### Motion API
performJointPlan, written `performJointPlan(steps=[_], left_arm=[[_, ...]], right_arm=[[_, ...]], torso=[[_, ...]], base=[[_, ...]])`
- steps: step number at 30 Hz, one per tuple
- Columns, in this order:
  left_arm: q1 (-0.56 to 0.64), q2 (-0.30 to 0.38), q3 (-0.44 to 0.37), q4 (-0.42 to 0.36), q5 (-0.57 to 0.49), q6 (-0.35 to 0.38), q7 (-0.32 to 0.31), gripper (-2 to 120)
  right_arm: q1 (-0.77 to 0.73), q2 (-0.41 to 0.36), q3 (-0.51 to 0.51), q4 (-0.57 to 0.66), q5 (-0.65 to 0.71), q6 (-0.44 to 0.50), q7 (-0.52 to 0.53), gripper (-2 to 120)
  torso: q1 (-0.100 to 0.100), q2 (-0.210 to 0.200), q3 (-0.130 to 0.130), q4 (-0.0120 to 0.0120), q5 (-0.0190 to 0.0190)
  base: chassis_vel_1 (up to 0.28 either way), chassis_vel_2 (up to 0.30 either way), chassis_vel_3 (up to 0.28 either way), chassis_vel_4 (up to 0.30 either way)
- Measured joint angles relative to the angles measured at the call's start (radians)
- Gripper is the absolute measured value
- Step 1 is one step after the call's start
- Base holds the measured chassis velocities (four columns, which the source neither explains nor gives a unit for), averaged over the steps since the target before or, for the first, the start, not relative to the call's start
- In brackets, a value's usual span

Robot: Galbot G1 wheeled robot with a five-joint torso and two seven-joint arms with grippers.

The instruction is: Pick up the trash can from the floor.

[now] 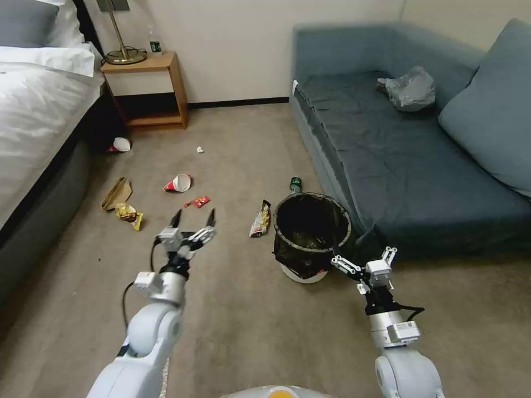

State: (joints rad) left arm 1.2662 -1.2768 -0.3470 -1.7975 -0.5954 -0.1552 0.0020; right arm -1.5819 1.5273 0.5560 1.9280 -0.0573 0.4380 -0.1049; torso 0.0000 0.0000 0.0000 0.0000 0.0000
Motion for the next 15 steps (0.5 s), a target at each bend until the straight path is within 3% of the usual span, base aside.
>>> performJointPlan(steps=[6,8,12,14,15], left_arm=[[-0.092,-0.008,0.055,0.042,-0.098,0.101,-0.018,99],[-0.156,-0.013,0.080,0.060,-0.179,0.183,-0.027,100],[-0.212,-0.022,0.099,0.069,-0.235,0.262,-0.046,100],[-0.276,-0.042,0.112,0.070,-0.305,0.404,-0.088,100],[-0.276,-0.042,0.112,0.070,-0.305,0.404,-0.088,100]], right_arm=[[-0.018,0.012,0.011,0.006,0.000,0.011,0.000,100],[-0.028,0.018,0.021,0.009,-0.001,0.014,-0.002,100],[-0.034,0.020,0.036,0.012,-0.002,0.014,-0.004,100],[-0.039,0.022,0.054,0.012,-0.003,0.014,-0.008,100],[-0.039,0.022,0.054,0.012,-0.003,0.014,-0.008,100]], torso=[[0.000,0.000,0.000,0.0001,0.0000],[0.000,0.000,0.000,-0.0001,0.0001],[0.000,0.000,0.000,-0.0002,0.0000],[0.000,0.000,0.000,-0.0001,0.0002],[0.000,0.000,0.000,-0.0001,0.0002]], base=[[0.000,0.000,0.000,0.000],[0.000,0.000,0.000,0.000],[0.000,0.000,0.000,0.000],[0.000,0.000,0.000,0.000],[0.000,0.000,0.000,0.000]])
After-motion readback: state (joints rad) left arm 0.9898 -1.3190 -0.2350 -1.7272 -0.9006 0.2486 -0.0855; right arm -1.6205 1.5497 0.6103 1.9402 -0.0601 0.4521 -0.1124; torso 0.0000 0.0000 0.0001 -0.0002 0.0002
